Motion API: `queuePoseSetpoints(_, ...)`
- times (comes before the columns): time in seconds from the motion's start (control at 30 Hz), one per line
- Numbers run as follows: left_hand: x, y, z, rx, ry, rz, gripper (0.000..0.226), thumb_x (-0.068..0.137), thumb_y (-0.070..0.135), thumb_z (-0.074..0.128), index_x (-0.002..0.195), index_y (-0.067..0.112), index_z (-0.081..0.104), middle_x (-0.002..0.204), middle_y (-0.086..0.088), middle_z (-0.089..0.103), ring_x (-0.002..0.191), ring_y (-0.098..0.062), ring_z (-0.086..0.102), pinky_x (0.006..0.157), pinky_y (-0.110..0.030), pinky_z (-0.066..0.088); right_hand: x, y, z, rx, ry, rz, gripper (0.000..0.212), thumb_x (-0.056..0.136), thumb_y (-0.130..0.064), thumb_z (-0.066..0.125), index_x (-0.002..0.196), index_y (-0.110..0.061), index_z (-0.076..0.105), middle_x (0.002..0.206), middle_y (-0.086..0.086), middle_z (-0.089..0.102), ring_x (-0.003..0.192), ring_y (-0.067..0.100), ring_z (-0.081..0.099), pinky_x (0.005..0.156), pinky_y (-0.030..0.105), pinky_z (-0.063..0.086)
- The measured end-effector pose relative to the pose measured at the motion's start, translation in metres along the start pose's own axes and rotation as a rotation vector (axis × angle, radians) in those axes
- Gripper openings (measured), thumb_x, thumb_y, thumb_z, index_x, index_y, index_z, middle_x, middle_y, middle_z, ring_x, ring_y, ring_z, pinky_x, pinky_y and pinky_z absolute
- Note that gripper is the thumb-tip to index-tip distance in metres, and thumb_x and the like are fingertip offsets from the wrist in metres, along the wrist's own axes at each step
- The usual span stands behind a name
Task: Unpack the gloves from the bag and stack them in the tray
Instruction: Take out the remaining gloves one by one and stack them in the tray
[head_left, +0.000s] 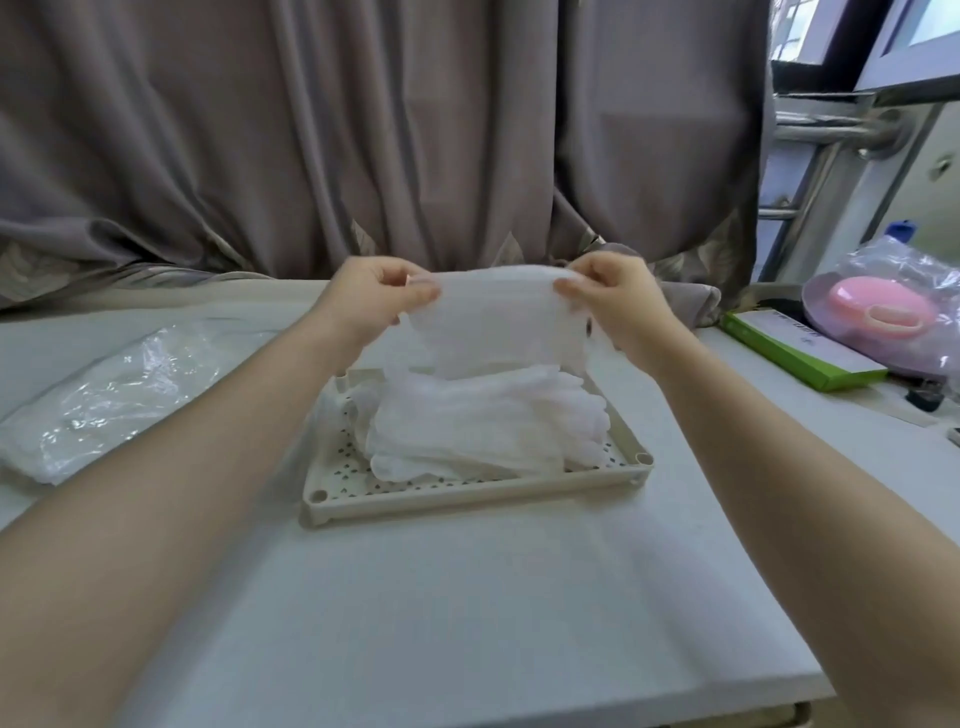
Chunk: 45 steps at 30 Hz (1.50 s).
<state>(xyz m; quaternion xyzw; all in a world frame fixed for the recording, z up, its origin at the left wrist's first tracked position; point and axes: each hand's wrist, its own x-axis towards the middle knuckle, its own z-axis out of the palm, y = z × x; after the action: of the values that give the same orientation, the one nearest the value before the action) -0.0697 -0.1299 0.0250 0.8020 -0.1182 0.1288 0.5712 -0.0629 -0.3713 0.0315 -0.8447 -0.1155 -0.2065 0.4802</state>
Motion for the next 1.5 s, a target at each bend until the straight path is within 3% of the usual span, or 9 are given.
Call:
queuePoseSetpoints(0.33,-0.024,-0.052,-0.009,0.688,-0.296,0.266,0.017,0.077,0.0,0.069,0.084,0.015,0.07,0.081,0.007,0.057,0.084,-0.01,0.052,0.081,-0.023,0.04,-0.038,0.045,0.024,-0.589,-0.448,-0.205,0.019,0.076,-0.012,0.072,0.083,-0.018,0.056,0.113,0.003,0.057,0.1,0.021,0.051,0.075,0.026,0.036)
queuePoseSetpoints(0.43,-0.036,-0.057,-0.01,0.733,-0.406,0.243,0.006,0.077,0.024,0.068,0.083,0.025,0.069,0.077,0.012,0.055,0.085,-0.012,0.049,0.08,-0.025,0.038,-0.044,0.049,0.03,-0.665,-0.534,-0.279,0.013,0.072,-0.008,0.067,0.077,-0.015,0.058,0.115,0.005,0.061,0.109,0.027,0.051,0.093,0.037,0.041)
queuePoseSetpoints(0.63,-0.041,-0.042,-0.01,0.876,-0.35,0.222,0.071,0.061,0.076,0.029,0.068,0.021,0.072,0.081,0.017,0.055,0.092,-0.011,0.048,0.088,-0.032,0.036,-0.05,0.026,0.014,-0.693,-0.798,0.023,0.04,0.085,-0.036,0.061,0.116,-0.01,0.061,0.138,0.001,0.05,0.13,0.021,0.041,0.109,0.039,0.03)
queuePoseSetpoints(0.83,-0.024,-0.032,0.021,0.92,-0.292,0.584,0.024,0.085,0.035,0.057,0.083,0.013,0.067,0.107,-0.003,0.062,0.105,-0.026,0.055,0.094,-0.038,0.036,-0.052,-0.003,0.04,-0.501,-0.294,-0.172,0.044,0.094,-0.046,0.045,0.084,-0.006,0.059,0.095,0.005,0.061,0.095,0.024,0.055,0.077,0.033,0.038)
queuePoseSetpoints(0.9,-0.025,-0.038,0.037,1.096,-0.458,0.474,0.037,0.089,0.035,0.052,0.119,0.014,0.056,0.129,0.0,0.053,0.132,-0.022,0.036,0.111,-0.035,0.02,-0.058,0.001,0.061,-0.55,-0.402,-0.215,0.031,0.092,-0.037,0.053,0.11,-0.011,0.056,0.114,0.003,0.056,0.11,0.02,0.05,0.076,0.025,0.029)
queuePoseSetpoints(1.0,-0.033,-0.051,0.041,1.198,-0.566,0.218,0.057,0.09,0.052,0.042,0.132,0.012,0.043,0.14,-0.006,0.043,0.135,-0.023,0.029,0.109,-0.033,0.018,-0.064,0.02,0.074,-0.687,-0.589,-0.167,0.069,0.085,-0.048,0.058,0.141,-0.014,0.033,0.145,0.004,0.039,0.134,0.024,0.034,0.104,0.031,0.027)
queuePoseSetpoints(1.27,-0.046,-0.076,0.017,1.182,-0.547,-0.114,0.112,0.07,0.082,0.041,0.147,0.006,0.012,0.157,-0.009,0.01,0.143,-0.023,0.017,0.115,-0.035,0.021,-0.055,0.058,0.045,-0.948,-0.712,0.17,0.12,0.06,-0.084,0.052,0.148,-0.02,0.005,0.158,-0.003,0.0,0.146,0.024,-0.002,0.116,0.05,-0.002)
queuePoseSetpoints(1.4,-0.055,-0.065,0.009,1.018,-0.5,-0.03,0.09,0.084,0.067,0.039,0.15,0.012,0.01,0.158,-0.004,0.008,0.145,-0.018,0.007,0.117,-0.032,0.008,-0.056,0.035,0.04,-0.793,-0.722,0.237,0.112,0.068,-0.08,0.047,0.15,-0.027,-0.007,0.157,-0.002,-0.021,0.144,0.019,-0.02,0.116,0.05,-0.009)
queuePoseSetpoints(1.5,-0.062,-0.052,-0.017,0.82,-0.208,0.188,0.056,0.095,0.047,0.043,0.139,0.013,0.041,0.153,-0.004,0.027,0.144,-0.016,0.012,0.115,-0.03,0.01,-0.057,-0.011,0.046,-0.556,-0.515,0.016,0.085,0.081,-0.068,0.045,0.15,-0.03,0.012,0.157,-0.004,-0.02,0.145,0.019,-0.013,0.117,0.044,0.001)
